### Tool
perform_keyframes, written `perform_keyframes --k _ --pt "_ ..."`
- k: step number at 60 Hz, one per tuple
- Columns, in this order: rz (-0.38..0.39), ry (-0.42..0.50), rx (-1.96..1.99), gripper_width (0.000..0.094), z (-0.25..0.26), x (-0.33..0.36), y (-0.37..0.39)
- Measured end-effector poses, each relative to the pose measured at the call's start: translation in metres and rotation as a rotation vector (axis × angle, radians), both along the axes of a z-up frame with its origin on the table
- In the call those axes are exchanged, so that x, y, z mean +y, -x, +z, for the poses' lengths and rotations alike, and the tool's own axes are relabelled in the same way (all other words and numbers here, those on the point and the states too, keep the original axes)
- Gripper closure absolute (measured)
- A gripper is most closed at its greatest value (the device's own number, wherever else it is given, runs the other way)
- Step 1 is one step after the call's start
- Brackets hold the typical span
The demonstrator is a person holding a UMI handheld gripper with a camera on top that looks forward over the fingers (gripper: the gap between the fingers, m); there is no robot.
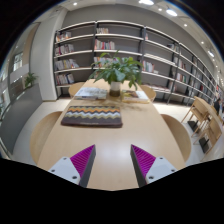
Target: Fold towel
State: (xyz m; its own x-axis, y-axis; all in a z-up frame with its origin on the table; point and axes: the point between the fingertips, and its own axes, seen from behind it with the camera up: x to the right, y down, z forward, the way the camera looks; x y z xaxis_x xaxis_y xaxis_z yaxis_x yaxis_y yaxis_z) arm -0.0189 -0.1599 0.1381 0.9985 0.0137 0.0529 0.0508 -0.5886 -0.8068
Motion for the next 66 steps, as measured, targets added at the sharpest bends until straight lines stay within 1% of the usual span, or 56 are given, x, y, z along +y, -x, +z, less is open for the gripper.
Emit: perform_keyframes --k 1,2,7,8,10,11,14,21,22,27,33,39,42,43,45,46,48,53,54,55,58,63,66 --pt "0.022 0.020 0.008 0.0247 0.005 -0.010 0.001" --pt "0.036 0.030 0.013 0.0245 -0.003 -0.006 0.013" --pt "0.092 0.064 0.034 0.0236 -0.035 0.024 0.078" --pt "0.097 0.058 0.037 0.0236 -0.052 0.037 0.098" --pt "0.117 0.067 0.052 0.0234 -0.062 0.051 0.122" --pt "0.130 0.080 0.062 0.0234 -0.055 0.052 0.126" --pt "0.155 0.077 0.071 0.0235 -0.063 0.079 0.157" --pt "0.183 0.073 0.091 0.0235 -0.087 0.148 0.222" --pt "0.185 0.075 0.098 0.0234 -0.082 0.154 0.228" --pt "0.189 0.077 0.116 0.0235 -0.100 0.203 0.256" --pt "0.193 0.075 0.119 0.0239 -0.113 0.245 0.276" --pt "0.194 0.104 0.100 0.0265 -0.128 0.275 0.285" --pt "0.189 0.133 0.064 0.0302 -0.140 0.278 0.282" --pt "0.187 0.126 0.042 0.0337 -0.140 0.280 0.280" --pt "0.183 0.122 -0.008 0.0420 -0.142 0.282 0.274" --pt "0.184 0.116 -0.025 0.0479 -0.141 0.283 0.272" --pt "0.177 0.116 -0.039 0.0553 -0.142 0.283 0.268" --pt "0.128 0.103 -0.044 0.0731 -0.142 0.286 0.258" --pt "0.122 0.101 -0.051 0.0802 -0.143 0.288 0.255" --pt "0.124 0.103 -0.057 0.0842 -0.143 0.288 0.253" --pt "0.143 0.116 -0.062 0.0859 -0.145 0.287 0.253" --pt "0.161 0.169 -0.048 0.0885 -0.143 0.285 0.253" --pt "0.189 0.172 -0.026 0.0886 -0.132 0.284 0.253"
